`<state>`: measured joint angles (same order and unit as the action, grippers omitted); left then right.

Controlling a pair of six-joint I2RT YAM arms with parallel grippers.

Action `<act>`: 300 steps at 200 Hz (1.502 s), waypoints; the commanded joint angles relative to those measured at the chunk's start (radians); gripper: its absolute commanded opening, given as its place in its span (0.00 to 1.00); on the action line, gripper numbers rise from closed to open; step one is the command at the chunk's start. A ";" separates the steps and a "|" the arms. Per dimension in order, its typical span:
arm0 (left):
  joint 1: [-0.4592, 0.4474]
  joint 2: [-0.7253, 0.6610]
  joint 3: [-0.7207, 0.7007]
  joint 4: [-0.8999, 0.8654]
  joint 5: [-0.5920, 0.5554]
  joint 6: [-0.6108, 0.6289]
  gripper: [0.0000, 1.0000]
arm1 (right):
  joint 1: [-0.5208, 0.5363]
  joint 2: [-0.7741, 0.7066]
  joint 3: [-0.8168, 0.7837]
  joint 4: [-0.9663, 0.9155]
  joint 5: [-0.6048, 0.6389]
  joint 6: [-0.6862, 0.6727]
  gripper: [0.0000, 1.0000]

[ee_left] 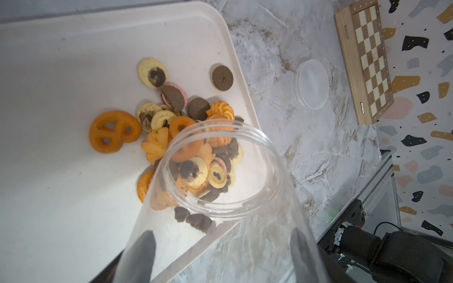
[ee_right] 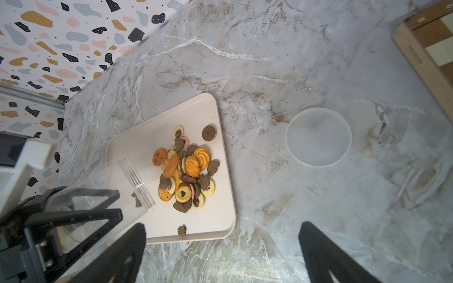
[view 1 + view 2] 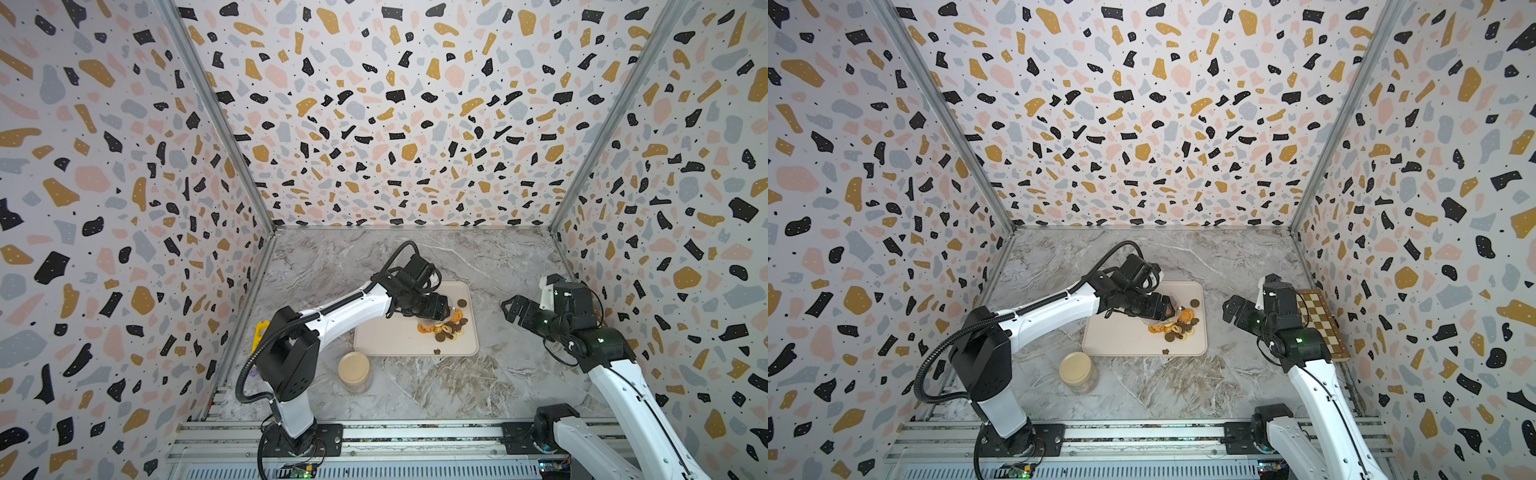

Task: Pour the cookies out of the jar
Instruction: Pour the cookies in the jar onto the tray.

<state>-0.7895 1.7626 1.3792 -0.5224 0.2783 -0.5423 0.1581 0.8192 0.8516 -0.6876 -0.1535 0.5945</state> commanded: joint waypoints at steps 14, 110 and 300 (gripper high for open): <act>-0.018 0.024 0.065 -0.047 -0.007 0.015 0.00 | -0.003 -0.013 0.001 -0.013 -0.002 0.004 0.99; -0.061 0.086 0.145 -0.154 -0.101 0.097 0.00 | -0.005 -0.002 0.017 -0.004 -0.008 0.010 0.99; -0.129 0.013 0.150 -0.078 -0.223 0.136 0.00 | -0.005 -0.009 0.048 -0.029 0.003 -0.003 0.99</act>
<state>-0.9257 1.8576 1.5650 -0.6937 0.0681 -0.3813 0.1581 0.8238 0.8574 -0.6888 -0.1532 0.6006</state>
